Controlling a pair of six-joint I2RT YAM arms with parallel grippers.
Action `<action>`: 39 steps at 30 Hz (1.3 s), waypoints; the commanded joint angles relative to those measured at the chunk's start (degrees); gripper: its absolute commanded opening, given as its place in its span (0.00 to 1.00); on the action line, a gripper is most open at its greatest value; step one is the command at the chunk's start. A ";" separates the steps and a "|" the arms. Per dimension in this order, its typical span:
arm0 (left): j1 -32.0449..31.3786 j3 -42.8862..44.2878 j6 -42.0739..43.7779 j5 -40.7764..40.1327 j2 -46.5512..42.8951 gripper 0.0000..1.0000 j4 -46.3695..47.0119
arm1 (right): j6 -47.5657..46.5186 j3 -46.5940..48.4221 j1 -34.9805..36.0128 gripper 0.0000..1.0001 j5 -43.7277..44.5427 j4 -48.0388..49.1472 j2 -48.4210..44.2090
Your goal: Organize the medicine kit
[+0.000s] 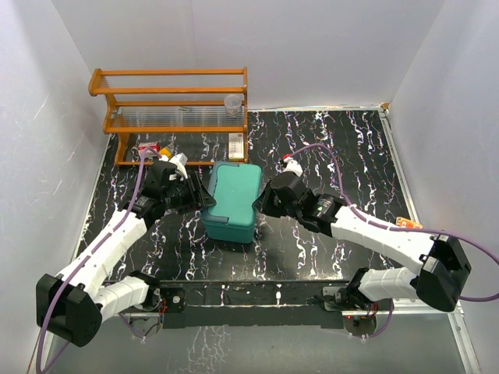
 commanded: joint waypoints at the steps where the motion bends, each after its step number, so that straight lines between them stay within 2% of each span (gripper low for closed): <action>1: -0.28 -2.19 1.94 -4.47 -1.93 0.52 -4.61 | 1.12 0.05 1.37 0.11 -3.18 -0.95 1.37; 9: -0.28 -0.26 3.77 -4.67 -2.62 0.58 -6.51 | 2.16 0.38 -1.15 0.51 4.70 -0.93 -7.43; 13: -0.28 0.90 4.47 -3.68 -2.44 0.61 -6.73 | 2.14 -2.98 -3.50 0.76 6.52 0.31 -11.46; 16: -0.28 1.12 4.94 -2.69 -2.27 0.61 -6.53 | 3.08 -5.62 -4.22 0.87 7.32 1.64 -13.86; 20: -0.28 1.80 5.53 -2.96 -2.41 0.64 -6.90 | 3.99 -7.83 -4.91 0.96 7.11 4.44 -15.05; 24: -0.28 2.13 5.91 -2.26 -2.96 0.69 -6.14 | 3.68 -8.61 -6.63 0.98 3.89 7.16 -13.84; 31: -0.28 1.23 6.01 -0.71 -2.95 0.68 -5.24 | 2.52 -12.77 -12.10 0.98 -8.01 17.87 -9.29; 39: -0.28 -0.17 5.85 1.27 -2.83 0.68 -4.44 | 2.47 -13.38 -13.06 0.98 -11.37 23.57 -4.44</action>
